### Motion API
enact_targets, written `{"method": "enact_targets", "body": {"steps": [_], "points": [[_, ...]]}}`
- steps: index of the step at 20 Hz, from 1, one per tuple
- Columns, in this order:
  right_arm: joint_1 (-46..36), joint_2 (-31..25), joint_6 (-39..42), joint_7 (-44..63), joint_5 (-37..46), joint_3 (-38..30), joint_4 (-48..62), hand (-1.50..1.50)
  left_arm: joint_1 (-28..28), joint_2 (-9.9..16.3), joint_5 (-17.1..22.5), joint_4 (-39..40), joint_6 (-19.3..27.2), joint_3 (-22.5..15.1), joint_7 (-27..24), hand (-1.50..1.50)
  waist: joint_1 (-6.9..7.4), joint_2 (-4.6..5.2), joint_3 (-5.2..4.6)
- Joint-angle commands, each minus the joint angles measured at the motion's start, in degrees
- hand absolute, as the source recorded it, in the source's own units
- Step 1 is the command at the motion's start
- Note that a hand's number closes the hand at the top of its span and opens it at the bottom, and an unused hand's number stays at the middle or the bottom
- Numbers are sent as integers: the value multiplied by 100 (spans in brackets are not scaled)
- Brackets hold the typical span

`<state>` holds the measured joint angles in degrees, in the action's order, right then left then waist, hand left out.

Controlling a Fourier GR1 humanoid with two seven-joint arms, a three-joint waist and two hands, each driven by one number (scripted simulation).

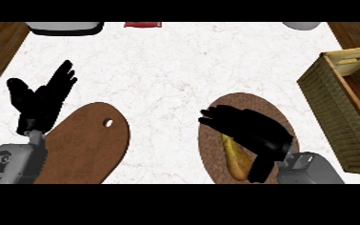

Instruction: Pick the pear from the placemat and place it in the basket

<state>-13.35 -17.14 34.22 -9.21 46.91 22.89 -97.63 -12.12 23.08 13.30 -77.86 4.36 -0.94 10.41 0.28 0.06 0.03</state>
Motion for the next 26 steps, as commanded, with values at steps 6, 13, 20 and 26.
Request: {"method": "enact_targets", "body": {"steps": [6,13,20,26], "points": [[14,-9,-490,-827,690,-77,939,-150,303,-103,-208,-547,-177,342,324,0,-3,-8,-2],[-65,81,5,-1184,527,-410,911,-150,-126,-266,-408,271,-506,604,-23,0,-32,-3,-4],[214,-4,341,-1403,675,-481,401,-150,-66,-352,-500,48,-653,798,158,0,-31,-9,-3],[265,232,-443,-1408,1349,-265,1006,-150,70,-711,-878,-135,-300,632,105,0,-23,-8,-3]]}}
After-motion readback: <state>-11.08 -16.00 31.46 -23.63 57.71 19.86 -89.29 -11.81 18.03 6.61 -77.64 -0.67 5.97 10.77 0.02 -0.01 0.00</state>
